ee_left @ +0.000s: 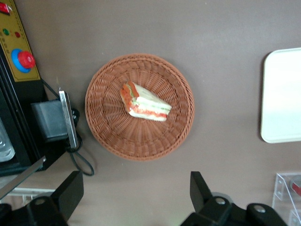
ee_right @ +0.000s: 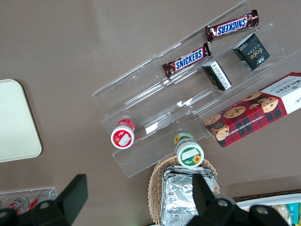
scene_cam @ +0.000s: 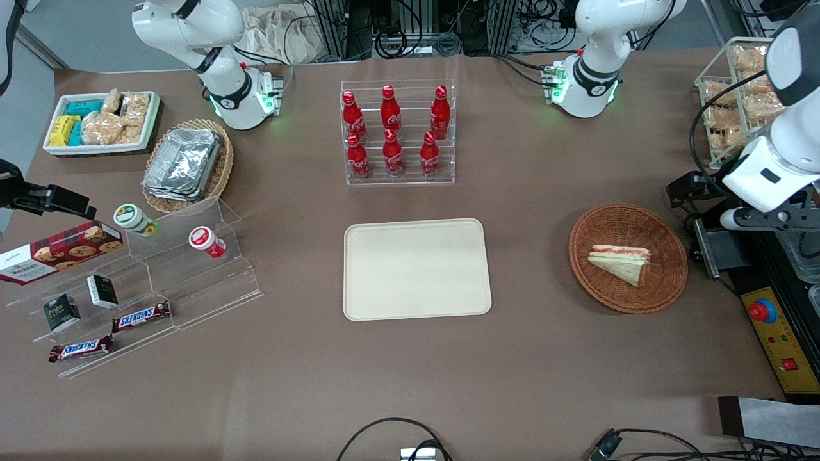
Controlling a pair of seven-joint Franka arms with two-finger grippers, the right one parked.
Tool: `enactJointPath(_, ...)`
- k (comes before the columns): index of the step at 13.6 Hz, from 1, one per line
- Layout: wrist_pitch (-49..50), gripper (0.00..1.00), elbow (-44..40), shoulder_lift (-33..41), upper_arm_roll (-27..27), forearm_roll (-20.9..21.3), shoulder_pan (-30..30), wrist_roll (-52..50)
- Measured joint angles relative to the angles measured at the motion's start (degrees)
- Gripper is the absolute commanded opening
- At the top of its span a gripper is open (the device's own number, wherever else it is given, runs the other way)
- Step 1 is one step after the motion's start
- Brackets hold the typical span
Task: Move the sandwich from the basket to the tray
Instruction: 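Lower the open left gripper over the wrapped sandwich in the wicker basket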
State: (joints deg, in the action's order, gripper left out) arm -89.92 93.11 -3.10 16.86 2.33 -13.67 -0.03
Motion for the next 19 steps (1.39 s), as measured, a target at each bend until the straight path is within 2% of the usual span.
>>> enactJointPath(5,2.01,1.00,-5.15,-4.75,-0.19,0.09,-0.05,-0.49)
enactJointPath(8,0.85,1.00,-4.43,-6.83,-0.44,0.52,-0.17,-9.08)
enactJointPath(13,-17.79,1.00,8.28,-7.50,-0.90,0.79,-1.98,-29.96)
enactJointPath(16,-25.92,1.00,14.17,-8.82,-0.97,0.79,-3.02,-36.84)
enactJointPath(19,-28.98,1.00,15.52,-11.64,-0.90,0.79,-3.08,-39.87)
